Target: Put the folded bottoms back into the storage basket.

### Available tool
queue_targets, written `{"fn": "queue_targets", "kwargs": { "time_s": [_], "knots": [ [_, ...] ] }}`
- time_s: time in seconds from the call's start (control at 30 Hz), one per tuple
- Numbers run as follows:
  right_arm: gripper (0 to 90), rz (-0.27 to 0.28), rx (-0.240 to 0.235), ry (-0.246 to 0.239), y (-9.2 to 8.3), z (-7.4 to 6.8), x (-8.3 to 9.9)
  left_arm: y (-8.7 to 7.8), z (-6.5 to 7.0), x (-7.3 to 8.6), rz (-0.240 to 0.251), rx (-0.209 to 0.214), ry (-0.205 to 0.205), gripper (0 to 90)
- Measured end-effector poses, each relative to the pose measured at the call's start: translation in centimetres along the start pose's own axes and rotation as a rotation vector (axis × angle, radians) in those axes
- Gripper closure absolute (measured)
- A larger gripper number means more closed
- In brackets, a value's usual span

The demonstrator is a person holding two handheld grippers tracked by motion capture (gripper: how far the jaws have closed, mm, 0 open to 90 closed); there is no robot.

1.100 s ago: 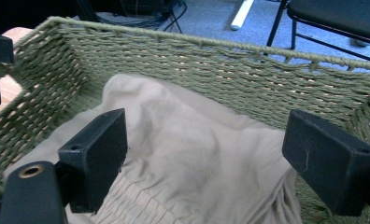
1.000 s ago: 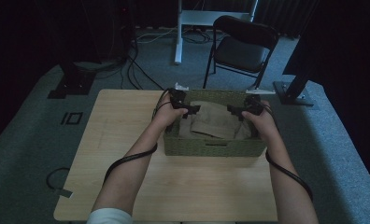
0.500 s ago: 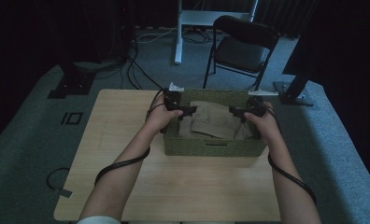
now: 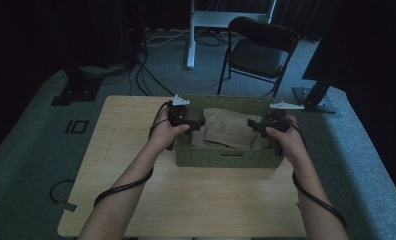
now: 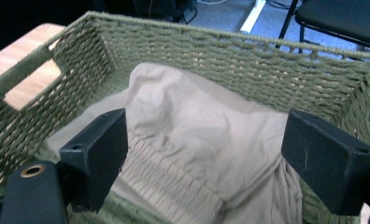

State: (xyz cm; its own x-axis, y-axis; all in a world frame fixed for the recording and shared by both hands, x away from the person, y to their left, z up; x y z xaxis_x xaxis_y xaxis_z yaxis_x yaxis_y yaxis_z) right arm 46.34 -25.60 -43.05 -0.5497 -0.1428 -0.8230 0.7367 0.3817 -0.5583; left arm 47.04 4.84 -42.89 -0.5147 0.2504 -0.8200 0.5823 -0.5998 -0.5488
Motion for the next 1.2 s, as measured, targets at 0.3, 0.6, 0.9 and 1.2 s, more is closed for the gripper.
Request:
{"fn": "queue_targets", "kwargs": {
  "time_s": [0.3, 0.6, 0.9, 1.2],
  "knots": [
    [14.4, 0.035, -0.002, -0.010, -2.0, -0.4, 1.2, -1.8, 0.3, 1.2, 0.025, 0.004, 0.020, 18.6],
    [14.3, 0.061, -0.015, -0.017, -3.8, -1.0, 3.3, -4.2, 0.0, 2.4, 0.064, -0.042, 0.049, 18.6],
    [14.4, 0.089, -0.032, -0.012, -5.6, -1.5, 5.3, -5.8, -1.2, 4.5, 0.067, -0.054, 0.013, 18.6],
    [14.3, 0.087, -0.071, -0.039, -6.6, -3.0, 7.8, -6.8, -2.3, 6.4, 0.088, -0.068, -0.039, 18.6]
  ]
}}
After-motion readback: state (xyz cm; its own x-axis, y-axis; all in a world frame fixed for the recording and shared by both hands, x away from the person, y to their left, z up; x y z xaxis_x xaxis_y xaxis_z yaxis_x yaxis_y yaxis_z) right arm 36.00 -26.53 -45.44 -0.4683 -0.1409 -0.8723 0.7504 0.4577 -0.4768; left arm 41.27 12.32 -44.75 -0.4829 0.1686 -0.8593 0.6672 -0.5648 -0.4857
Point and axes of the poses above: each handheld gripper's, and its own axes: y roughly forward along the jaws, x roughly out of its underside, z roughly to its right, the point moved 4 cm from there along y, roughly forward along the jaws, and after that the axes turned 2 degrees about x, right-handed, at the moved point
